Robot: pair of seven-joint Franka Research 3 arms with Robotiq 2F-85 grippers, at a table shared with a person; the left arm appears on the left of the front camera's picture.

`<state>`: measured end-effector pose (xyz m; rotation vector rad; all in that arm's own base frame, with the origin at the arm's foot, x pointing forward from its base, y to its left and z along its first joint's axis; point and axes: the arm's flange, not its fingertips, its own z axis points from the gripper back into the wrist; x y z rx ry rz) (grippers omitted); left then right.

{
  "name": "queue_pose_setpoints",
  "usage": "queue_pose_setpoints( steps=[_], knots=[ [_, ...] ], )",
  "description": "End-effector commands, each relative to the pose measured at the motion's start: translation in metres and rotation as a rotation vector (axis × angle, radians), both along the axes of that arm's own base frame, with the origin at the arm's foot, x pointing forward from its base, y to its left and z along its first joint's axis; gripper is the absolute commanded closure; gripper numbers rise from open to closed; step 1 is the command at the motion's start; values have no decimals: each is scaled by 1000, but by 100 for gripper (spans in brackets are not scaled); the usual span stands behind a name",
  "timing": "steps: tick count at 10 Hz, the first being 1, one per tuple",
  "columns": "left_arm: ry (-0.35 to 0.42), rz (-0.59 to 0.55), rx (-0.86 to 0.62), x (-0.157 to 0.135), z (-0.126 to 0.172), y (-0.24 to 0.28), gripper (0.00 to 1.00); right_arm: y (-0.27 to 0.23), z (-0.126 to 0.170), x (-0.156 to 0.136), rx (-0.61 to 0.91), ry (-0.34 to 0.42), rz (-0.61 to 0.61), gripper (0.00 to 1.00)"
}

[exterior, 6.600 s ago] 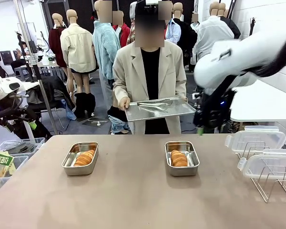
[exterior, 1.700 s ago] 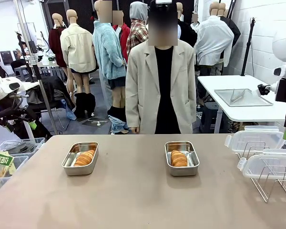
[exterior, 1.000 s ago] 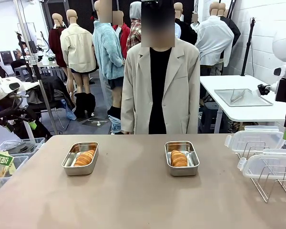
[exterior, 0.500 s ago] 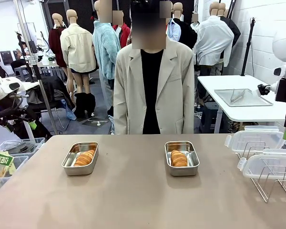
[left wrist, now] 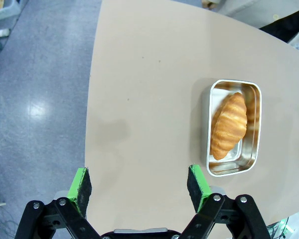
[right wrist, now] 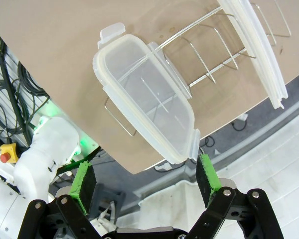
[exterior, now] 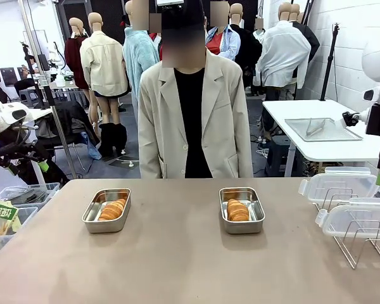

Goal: Place the bread in airtight containers.
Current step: Pick up one Airtight Container lid and hand it to the human.

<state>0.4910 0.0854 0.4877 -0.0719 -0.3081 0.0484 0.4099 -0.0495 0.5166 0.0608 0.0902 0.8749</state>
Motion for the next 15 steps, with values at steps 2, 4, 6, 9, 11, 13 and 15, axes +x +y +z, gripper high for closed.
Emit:
queue_pose_setpoints(
  steps=[2,4,6,9,11,13,15],
  knots=[
    [-7,6,10,-2,0,0,0,2,3,0,-4,10,-9,0],
    [-7,6,10,-2,0,0,0,2,3,0,-4,10,-9,0],
    [-7,6,10,-2,0,0,0,2,3,0,-4,10,-9,0],
    [-7,6,10,-2,0,0,0,0,0,0,0,0,0,0],
    [-7,6,10,-2,0,0,0,6,-8,-25,-9,-15,76,0],
    [-7,6,10,-2,0,0,0,12,-19,-36,-68,-119,151,0],
    [-7,6,10,-2,0,0,0,20,-33,-34,-82,-132,251,0]
  ],
)
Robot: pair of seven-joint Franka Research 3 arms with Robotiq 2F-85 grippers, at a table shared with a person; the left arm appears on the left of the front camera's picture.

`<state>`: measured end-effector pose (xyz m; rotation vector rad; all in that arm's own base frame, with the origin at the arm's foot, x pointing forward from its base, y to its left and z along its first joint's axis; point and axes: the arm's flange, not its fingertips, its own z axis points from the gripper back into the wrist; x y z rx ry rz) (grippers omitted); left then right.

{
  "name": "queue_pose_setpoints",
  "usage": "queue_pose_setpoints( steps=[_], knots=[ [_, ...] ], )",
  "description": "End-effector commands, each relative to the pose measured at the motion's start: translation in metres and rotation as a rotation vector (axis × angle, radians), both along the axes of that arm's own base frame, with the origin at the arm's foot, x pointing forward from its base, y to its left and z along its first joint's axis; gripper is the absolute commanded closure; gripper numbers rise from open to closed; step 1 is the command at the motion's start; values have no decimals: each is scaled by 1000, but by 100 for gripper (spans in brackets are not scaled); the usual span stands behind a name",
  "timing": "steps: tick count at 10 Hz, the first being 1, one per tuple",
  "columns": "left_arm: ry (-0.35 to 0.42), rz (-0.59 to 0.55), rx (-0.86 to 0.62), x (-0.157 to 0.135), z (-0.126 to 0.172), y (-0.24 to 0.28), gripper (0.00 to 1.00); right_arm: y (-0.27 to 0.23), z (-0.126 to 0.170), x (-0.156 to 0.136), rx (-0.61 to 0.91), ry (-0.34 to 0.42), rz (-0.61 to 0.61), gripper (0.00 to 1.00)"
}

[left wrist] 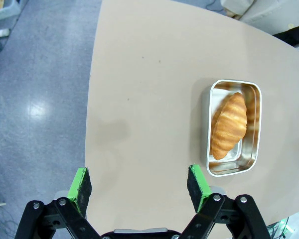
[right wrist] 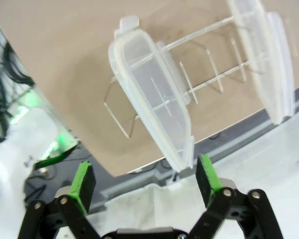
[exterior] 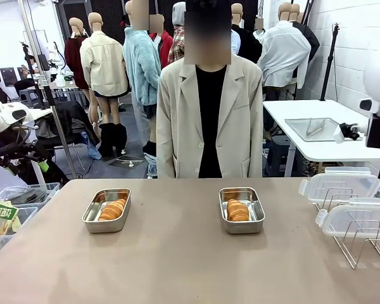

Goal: Place the bread in airtight containers.
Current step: Pick up one Airtight Container lid and hand it to the human.

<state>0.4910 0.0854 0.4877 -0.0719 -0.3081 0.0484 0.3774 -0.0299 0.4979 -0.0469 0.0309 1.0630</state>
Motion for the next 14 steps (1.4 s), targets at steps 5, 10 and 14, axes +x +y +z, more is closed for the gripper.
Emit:
queue_pose_setpoints(
  steps=[5,10,14],
  knots=[
    [-7,6,10,-2,0,0,0,29,-40,30,-80,-29,261,0],
    [-7,6,10,-2,0,0,0,37,-66,45,-160,-2,264,0],
    [-7,6,10,-2,0,0,0,39,-70,43,-173,-4,264,47]
  ],
)
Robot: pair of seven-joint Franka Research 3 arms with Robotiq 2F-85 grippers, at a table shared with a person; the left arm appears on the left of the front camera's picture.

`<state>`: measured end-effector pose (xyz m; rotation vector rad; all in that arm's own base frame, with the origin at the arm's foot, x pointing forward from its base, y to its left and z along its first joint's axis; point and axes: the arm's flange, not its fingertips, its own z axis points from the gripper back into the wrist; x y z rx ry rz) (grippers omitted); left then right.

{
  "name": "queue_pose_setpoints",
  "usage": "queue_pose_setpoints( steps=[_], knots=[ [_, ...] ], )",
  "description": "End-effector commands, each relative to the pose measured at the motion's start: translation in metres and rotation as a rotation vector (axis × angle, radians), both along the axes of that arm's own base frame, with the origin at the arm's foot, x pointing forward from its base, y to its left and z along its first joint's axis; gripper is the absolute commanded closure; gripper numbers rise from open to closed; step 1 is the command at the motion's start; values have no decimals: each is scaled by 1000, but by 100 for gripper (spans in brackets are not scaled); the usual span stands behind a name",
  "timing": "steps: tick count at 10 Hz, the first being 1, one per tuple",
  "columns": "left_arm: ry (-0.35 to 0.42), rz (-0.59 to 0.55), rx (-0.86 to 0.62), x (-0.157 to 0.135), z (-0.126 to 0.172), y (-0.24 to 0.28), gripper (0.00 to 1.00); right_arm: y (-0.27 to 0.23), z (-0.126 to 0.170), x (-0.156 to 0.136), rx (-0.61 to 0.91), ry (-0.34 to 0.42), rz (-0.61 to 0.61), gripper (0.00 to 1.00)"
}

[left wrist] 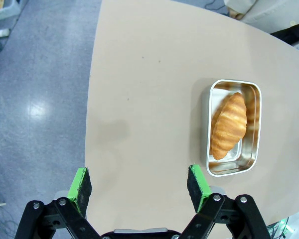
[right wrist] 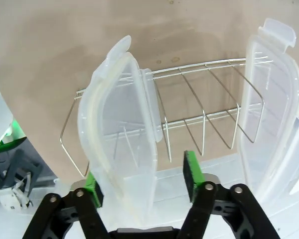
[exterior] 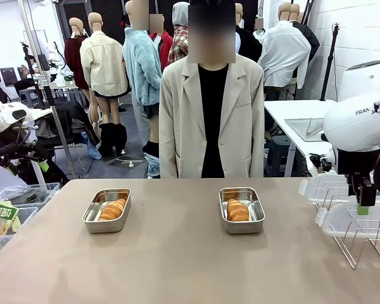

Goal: Place the bread in airtight containers.
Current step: Pick up one Airtight Container lid and hand it to the human.

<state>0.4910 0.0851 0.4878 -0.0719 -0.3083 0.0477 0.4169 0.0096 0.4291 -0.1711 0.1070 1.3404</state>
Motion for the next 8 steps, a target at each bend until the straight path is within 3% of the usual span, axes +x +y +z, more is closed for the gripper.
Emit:
queue_pose_setpoints(
  steps=[1,3,8],
  knots=[
    [-7,6,10,-2,0,0,0,0,-1,3,-38,-20,-19,66],
    [-7,6,10,-2,0,0,0,1,-1,3,-37,-16,-19,100],
    [-7,6,10,-2,0,0,0,0,3,-2,-32,-17,-22,100]
  ],
)
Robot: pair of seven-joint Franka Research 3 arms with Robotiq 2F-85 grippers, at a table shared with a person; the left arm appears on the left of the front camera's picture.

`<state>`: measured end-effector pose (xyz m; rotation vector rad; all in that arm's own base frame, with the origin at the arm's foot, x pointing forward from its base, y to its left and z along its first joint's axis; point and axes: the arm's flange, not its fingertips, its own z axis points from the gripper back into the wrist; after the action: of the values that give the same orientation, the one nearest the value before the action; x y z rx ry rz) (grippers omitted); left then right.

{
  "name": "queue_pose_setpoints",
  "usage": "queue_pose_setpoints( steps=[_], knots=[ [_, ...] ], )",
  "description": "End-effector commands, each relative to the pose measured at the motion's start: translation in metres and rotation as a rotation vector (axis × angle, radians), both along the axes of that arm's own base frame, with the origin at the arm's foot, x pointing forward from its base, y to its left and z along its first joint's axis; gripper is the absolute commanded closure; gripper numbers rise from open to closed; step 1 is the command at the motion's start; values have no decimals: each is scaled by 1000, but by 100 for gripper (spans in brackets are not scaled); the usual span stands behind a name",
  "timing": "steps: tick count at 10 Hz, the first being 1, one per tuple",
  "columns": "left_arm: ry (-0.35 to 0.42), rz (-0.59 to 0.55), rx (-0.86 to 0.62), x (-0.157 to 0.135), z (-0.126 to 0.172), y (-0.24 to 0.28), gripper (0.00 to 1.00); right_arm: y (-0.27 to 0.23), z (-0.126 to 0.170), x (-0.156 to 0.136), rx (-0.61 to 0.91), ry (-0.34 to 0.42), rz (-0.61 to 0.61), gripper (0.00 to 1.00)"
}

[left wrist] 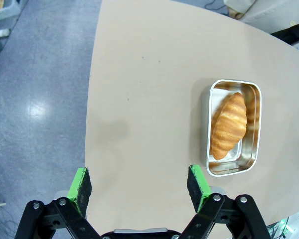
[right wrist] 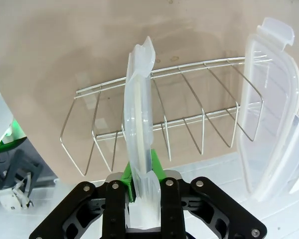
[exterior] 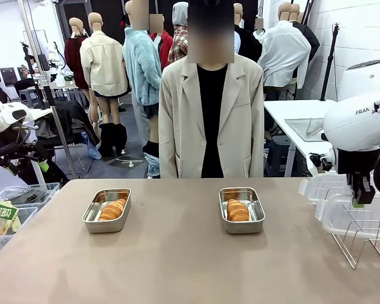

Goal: Place the bread in airtight containers.
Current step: Pick up one Airtight Container lid and hand it to the human, then release when the human grabs the Airtight Container lid.

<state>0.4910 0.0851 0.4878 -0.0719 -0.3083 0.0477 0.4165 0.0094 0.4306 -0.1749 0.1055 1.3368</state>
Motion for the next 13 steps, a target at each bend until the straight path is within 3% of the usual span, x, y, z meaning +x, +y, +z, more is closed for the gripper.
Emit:
queue_pose_setpoints(
  steps=[1,7,10,13],
  knots=[
    [-7,6,10,-2,0,0,0,1,3,-3,-31,-19,-21,100],
    [-7,6,10,-2,0,0,0,0,4,-1,1,-11,-9,100],
    [-7,6,10,-2,0,0,0,14,60,-47,13,-212,0,100],
    [-7,6,10,-2,0,0,0,58,115,-58,-10,-402,141,100]
  ],
)
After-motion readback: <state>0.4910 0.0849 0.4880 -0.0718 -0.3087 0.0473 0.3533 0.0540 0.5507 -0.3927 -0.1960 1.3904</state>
